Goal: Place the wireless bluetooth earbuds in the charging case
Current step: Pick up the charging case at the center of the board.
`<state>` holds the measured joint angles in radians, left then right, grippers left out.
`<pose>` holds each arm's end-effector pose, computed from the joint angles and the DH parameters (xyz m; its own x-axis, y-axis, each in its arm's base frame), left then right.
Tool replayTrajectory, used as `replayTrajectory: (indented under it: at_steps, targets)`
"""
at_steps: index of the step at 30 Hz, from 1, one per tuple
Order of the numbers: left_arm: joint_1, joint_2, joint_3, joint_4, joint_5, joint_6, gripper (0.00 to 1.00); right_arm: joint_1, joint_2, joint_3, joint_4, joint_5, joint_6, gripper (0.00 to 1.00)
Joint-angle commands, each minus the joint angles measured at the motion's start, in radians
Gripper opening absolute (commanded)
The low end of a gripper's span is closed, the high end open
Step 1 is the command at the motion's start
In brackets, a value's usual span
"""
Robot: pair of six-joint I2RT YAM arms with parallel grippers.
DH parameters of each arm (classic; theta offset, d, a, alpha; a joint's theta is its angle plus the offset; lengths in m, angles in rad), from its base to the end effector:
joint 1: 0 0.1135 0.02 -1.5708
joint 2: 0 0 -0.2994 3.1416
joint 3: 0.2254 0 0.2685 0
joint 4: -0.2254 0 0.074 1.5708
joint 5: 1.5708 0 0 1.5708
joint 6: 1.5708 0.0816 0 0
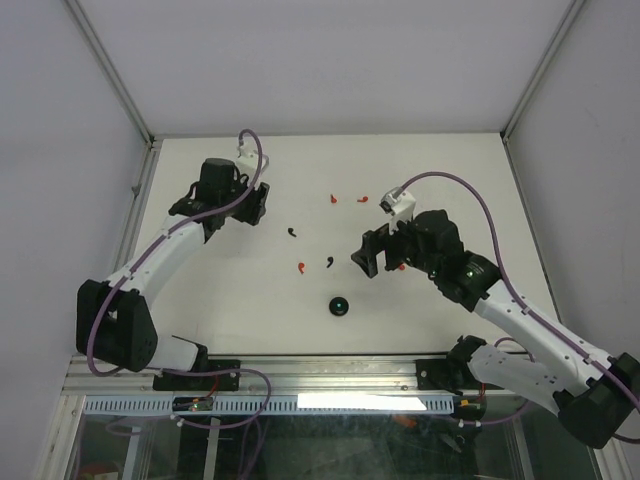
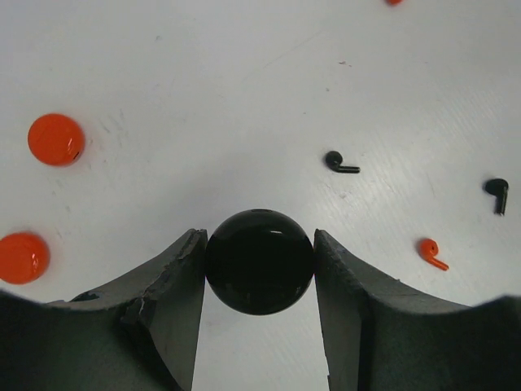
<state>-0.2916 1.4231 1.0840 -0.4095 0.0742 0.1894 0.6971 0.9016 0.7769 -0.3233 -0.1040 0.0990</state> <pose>0.3398 -0.1083 0.2734 -0.5764 0.3691 -0.7290 0.4554 0.8859 0.0884 0.1795 0.1614 0.3081 -0.4007 -0.2073 -0.8925 -0.6740 0.7265 0.1338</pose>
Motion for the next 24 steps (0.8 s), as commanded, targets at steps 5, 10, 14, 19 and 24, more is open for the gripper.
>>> replayTrajectory:
  at_steps: [5,10,14,19,24]
  targets:
    - [-0.105,-0.206,-0.062,0.099,0.196,0.313,0.34,-0.013,0.091,0.127,-0.031,-0.153,-0.018,0.91]
    - [-0.194,-0.249,-0.093,0.104,0.225,0.448,0.33,-0.032,0.163,0.201,-0.041,-0.237,-0.012,0.91]
    - [-0.259,-0.268,-0.113,0.112,0.207,0.555,0.31,-0.063,0.202,0.252,-0.049,-0.315,0.008,0.91]
    - [-0.346,-0.297,-0.145,0.122,0.214,0.71,0.3,-0.087,0.241,0.293,-0.001,-0.43,0.062,0.89]
    - [-0.424,-0.306,-0.157,0.13,0.218,0.8,0.3,-0.089,0.294,0.294,0.086,-0.487,0.123,0.86]
